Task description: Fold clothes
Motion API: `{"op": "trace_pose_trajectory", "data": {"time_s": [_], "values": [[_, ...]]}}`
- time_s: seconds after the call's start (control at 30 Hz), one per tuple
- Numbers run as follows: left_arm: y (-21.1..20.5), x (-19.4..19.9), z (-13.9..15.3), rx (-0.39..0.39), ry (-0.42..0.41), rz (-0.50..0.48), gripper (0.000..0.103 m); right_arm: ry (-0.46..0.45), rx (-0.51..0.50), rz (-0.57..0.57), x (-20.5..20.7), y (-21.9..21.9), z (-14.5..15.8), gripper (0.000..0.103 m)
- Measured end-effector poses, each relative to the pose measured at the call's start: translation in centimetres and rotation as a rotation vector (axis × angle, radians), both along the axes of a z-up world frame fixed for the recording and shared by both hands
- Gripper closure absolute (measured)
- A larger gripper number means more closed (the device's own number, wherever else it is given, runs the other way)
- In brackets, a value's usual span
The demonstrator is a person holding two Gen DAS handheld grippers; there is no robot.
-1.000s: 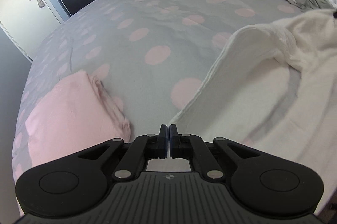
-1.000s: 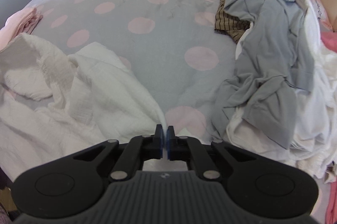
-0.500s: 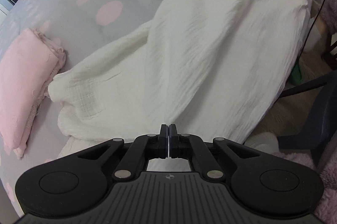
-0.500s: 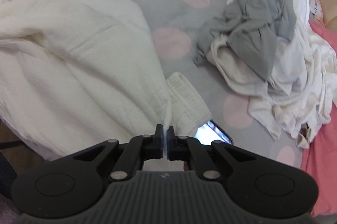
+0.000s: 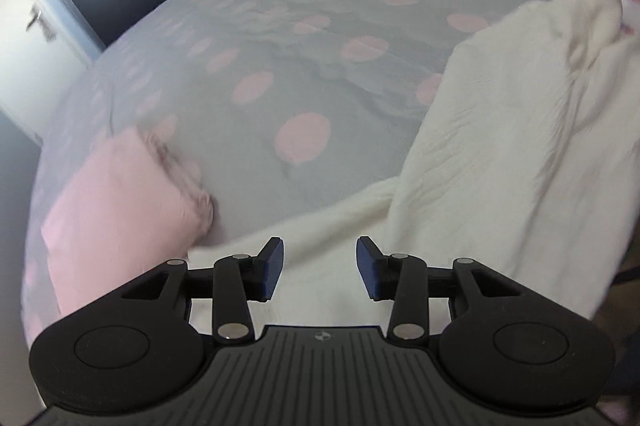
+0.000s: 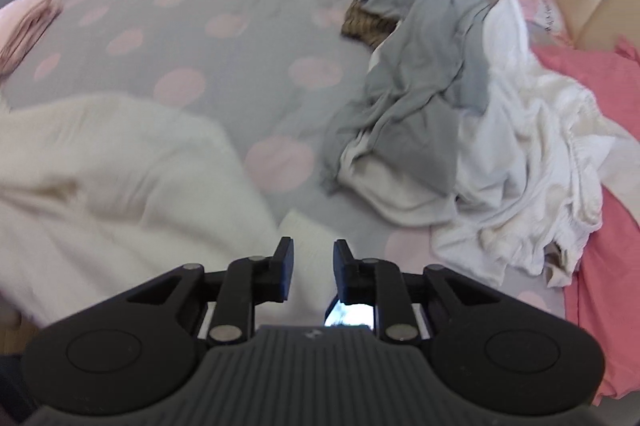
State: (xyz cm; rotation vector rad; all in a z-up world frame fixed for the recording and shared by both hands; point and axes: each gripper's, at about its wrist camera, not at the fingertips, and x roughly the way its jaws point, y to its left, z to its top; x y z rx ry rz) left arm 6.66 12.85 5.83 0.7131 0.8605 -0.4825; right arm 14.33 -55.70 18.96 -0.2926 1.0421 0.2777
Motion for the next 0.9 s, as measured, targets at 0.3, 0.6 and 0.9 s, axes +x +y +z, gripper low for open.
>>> {"op": "trace_pose_trajectory", "data": {"time_s": [0.3,0.6,0.9], "values": [[-4.4,2.9,-6.3,0.249,-0.01,-0.225,0.064,0.036,-0.008,0.051,3.0,2.0,-2.6,0.068],[-5.2,4.8,-9.3,0.281,0.158,-0.255,0.095,0.081,0.219,0.031,5.2,1.1,-4.5,0.062],[-0.5,7.7,-4.4,0.013,0.105,0.134,0.1,0.182,0.235,0.079,6.3,4.5,-7.1,0.087]]}}
